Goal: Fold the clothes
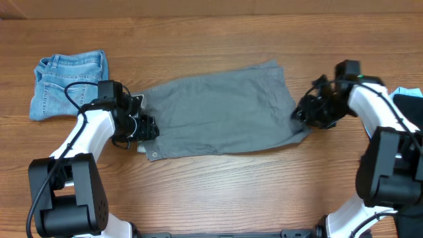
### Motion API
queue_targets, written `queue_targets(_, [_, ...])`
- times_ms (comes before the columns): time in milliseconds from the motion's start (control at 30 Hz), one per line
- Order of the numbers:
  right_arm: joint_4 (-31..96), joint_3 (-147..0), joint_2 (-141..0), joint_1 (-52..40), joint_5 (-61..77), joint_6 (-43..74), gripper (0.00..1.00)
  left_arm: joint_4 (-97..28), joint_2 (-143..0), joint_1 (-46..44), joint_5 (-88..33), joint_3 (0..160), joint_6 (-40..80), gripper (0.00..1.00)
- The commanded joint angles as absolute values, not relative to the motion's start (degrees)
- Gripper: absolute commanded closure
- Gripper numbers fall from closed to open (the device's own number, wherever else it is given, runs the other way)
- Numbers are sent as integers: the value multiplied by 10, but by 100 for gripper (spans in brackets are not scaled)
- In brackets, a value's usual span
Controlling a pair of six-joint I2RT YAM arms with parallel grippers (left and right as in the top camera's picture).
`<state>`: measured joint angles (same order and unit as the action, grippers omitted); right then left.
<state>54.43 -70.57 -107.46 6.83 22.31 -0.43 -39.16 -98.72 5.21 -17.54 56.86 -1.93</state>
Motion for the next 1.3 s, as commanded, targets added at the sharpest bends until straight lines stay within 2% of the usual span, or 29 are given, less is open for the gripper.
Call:
queue_targets(0, [542,-693,-1065,58,233,-8,53,-392,-994,51,-174,563,-30,36])
queue_targets(67, [560,-697,-1065,58,234,-11,70,-392,-994,51,-174,563,-30,36])
queue_targets(133, [594,-711,-1065,60,237,-19,80,-391,-994,51,-174,563,-30,36])
queue_targets(200, [627,-728,-1064,63,259,-41,88,-391,-994,51,-175,563,-30,36])
queue_targets(300, [692,-762,-1064,65,327,-118,89,-390,-994,51,-176,563,-30,36])
queue_targets(433, [726,-785,-1064,66,331,-135,89,-390,-994,51,-176,563,-30,36])
queue_targets(533, [707,-785,-1064,74,280,-102,83,-392,-994,51,-176,563,-30,36])
queue_targets(633, [670,-785,-1064,89,245,-69,63,-392,-994,51,-176,563,-30,36])
queue_targets(667, [656,-784,-1064,94,245,-67,50,-391,-994,51,-176,563,-30,36])
queue_targets(700, [640,-783,-1064,97,244,-59,44,-390,-994,51,-176,563,-30,36])
queue_targets(800, [607,-774,-1064,99,240,-57,37,-389,-994,51,-176,563,-30,36])
queue_targets(967, [588,-738,-1065,89,241,-57,37,-389,-994,51,-176,563,-30,36])
queue_targets(1167, [535,-675,-1065,54,283,-52,42,-388,-994,51,-176,563,-30,35])
queue_targets(1200, [528,-672,-1065,51,283,-48,43,-388,-994,51,-176,563,-30,35])
queue_targets(1267, [517,-671,-1065,49,287,-44,53,-389,-994,51,-176,563,-30,36])
